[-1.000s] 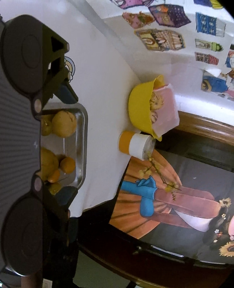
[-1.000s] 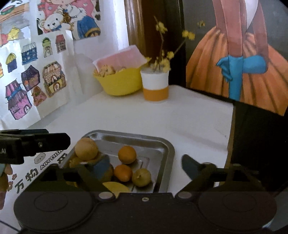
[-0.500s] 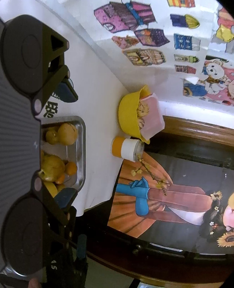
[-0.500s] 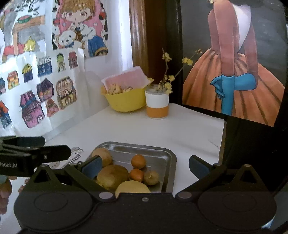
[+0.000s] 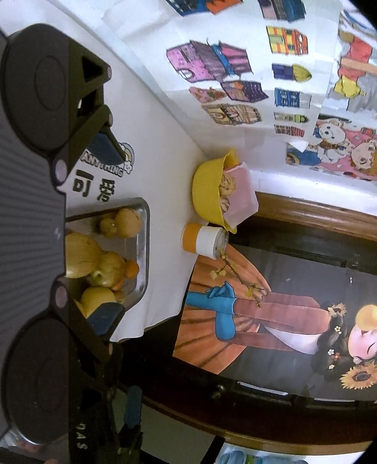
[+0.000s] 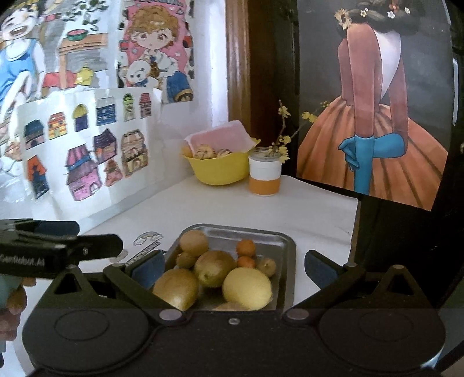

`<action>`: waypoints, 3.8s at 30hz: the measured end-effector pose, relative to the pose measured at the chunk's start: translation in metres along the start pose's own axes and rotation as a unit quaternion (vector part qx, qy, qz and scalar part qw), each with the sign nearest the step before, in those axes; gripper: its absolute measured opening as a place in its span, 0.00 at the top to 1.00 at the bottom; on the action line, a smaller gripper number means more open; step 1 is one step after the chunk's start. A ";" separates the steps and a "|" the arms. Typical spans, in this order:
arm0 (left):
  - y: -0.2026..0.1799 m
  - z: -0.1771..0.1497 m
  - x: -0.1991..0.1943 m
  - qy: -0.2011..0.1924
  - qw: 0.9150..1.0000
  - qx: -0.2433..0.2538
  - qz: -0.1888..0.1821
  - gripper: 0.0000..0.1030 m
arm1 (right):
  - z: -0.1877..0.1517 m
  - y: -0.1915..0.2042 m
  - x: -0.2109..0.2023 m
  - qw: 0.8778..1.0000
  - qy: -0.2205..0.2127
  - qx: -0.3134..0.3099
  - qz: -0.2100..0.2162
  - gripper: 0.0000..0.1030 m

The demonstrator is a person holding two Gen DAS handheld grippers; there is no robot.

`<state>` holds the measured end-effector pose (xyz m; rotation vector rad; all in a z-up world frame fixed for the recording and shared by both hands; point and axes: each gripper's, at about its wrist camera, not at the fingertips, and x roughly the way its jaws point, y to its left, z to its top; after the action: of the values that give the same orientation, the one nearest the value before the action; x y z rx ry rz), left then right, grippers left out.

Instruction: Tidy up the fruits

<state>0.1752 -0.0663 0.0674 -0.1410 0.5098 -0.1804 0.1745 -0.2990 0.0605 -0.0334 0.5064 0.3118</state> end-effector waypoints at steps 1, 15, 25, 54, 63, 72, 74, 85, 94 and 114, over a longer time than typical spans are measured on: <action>0.002 -0.002 -0.004 -0.001 1.000 -0.002 0.000 0.00 | -0.003 0.002 -0.003 1.000 -0.001 -0.003 0.002 0.01; 0.027 -0.032 -0.046 -0.012 1.000 -0.021 0.015 0.00 | -0.027 0.022 -0.047 0.999 -0.031 -0.006 -0.025 0.01; 0.030 -0.047 -0.069 -0.033 0.999 0.001 0.035 0.00 | -0.050 0.050 -0.073 0.996 -0.076 0.022 -0.046 0.01; 0.042 -0.110 -0.106 -0.031 0.997 0.003 0.072 0.00 | -0.126 0.094 -0.096 0.992 -0.090 0.036 -0.081 0.01; 0.052 -0.128 -0.112 -0.034 0.996 -0.010 0.078 0.00 | -0.141 0.094 -0.101 0.990 -0.101 0.051 -0.082 0.01; 0.052 -0.141 -0.118 -0.029 0.996 -0.002 0.083 0.00 | -0.156 0.100 -0.101 0.991 -0.095 0.042 -0.083 0.01; 0.053 -0.144 -0.119 -0.031 0.996 -0.001 0.084 0.00 | -0.158 0.100 -0.101 0.991 -0.095 0.041 -0.083 0.01; 0.058 -0.151 -0.125 -0.041 0.995 0.002 0.089 0.00 | -0.164 0.109 -0.099 0.993 -0.089 0.029 -0.067 0.01; 0.065 -0.157 -0.127 -0.038 0.995 -0.001 0.093 0.00 | -0.164 0.109 -0.096 0.993 -0.083 0.034 -0.071 0.01; 0.064 -0.159 -0.127 -0.037 0.995 0.001 0.095 0.00 | -0.165 0.112 -0.095 0.994 -0.080 0.032 -0.069 0.01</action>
<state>-0.0039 0.0086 -0.0210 -0.0957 0.4465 0.0100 -0.0157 -0.2377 -0.0333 0.0180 0.3527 0.1618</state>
